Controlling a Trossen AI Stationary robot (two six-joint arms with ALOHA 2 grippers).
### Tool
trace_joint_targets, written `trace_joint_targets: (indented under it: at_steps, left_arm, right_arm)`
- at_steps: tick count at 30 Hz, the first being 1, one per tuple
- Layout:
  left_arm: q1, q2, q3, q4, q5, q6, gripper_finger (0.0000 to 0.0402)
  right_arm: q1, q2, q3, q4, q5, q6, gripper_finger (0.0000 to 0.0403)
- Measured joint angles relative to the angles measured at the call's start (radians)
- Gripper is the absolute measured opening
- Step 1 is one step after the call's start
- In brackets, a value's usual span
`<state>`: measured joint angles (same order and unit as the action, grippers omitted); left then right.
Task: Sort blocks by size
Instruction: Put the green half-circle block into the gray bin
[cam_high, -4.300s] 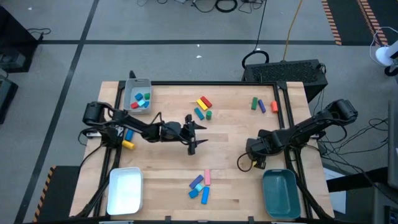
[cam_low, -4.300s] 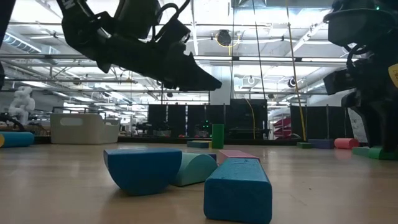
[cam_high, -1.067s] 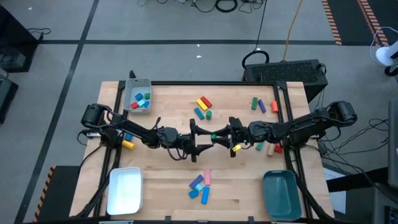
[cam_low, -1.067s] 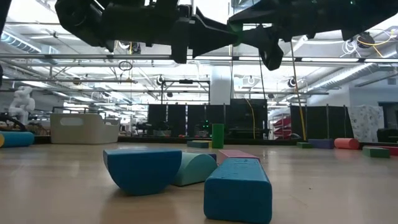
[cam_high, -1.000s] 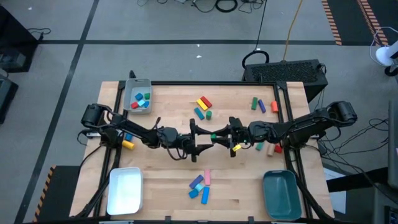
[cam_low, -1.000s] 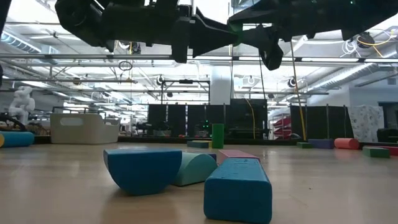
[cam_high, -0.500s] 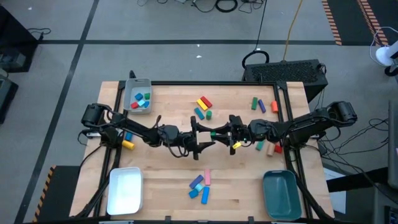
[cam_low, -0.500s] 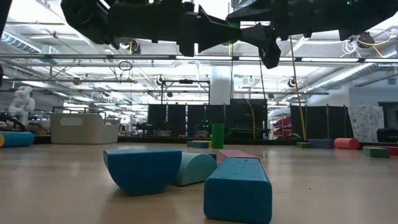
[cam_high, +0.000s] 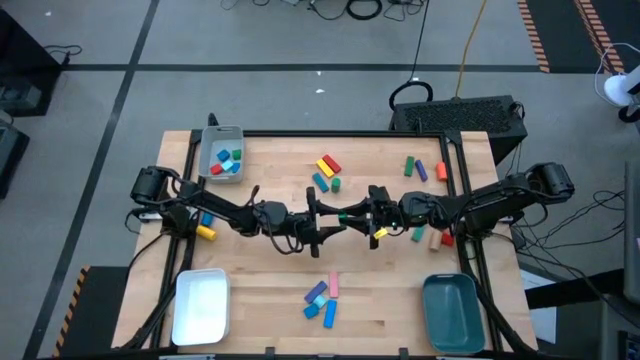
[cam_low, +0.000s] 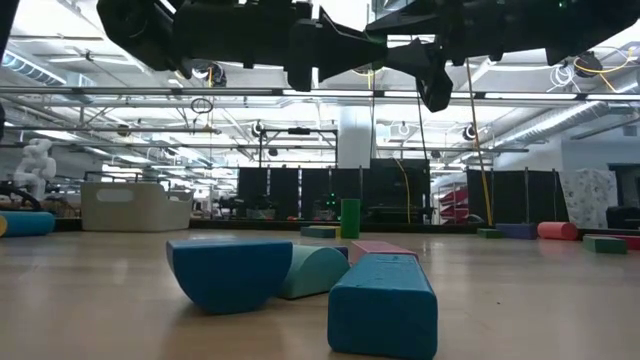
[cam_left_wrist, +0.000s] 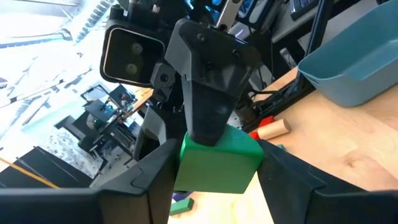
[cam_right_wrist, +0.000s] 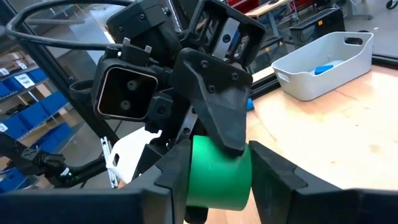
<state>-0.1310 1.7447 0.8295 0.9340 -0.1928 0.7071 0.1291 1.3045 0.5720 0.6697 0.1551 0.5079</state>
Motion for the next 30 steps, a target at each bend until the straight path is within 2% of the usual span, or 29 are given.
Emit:
trace_joint_targets:
  at_steps: [7,10,14,19,24,30]
  left_arm:
    - [-0.001,0.000,0.000,0.003,-0.017,-0.020,0.0198]
    - [-0.002,0.000,0.001,0.004,-0.060,-0.025,0.0198]
    - [-0.002,-0.020,0.000,-0.003,-0.120,-0.029,0.0197]
    - [0.005,-0.049,-0.001,-0.012,-0.230,-0.027,0.0196]
    - [0.026,-0.075,-0.001,-0.053,-0.267,-0.023,0.0195]
    - [0.057,-0.133,-0.001,-0.135,-0.445,-0.021,0.0187]
  right_arm:
    - [0.000,0.000,0.000,0.007,0.002,-0.013,0.0144]
    - [0.000,0.000,0.000,0.018,0.031,-0.062,0.0160]
    - [-0.013,-0.055,0.000,-0.044,0.003,-0.216,0.0174]
    - [-0.014,-0.181,0.001,-0.262,0.111,-0.267,0.0197]
    - [-0.017,-0.289,0.001,-0.450,0.244,-0.265,0.0227]
    - [-0.018,-0.336,0.001,-0.761,0.373,-0.092,0.0231]
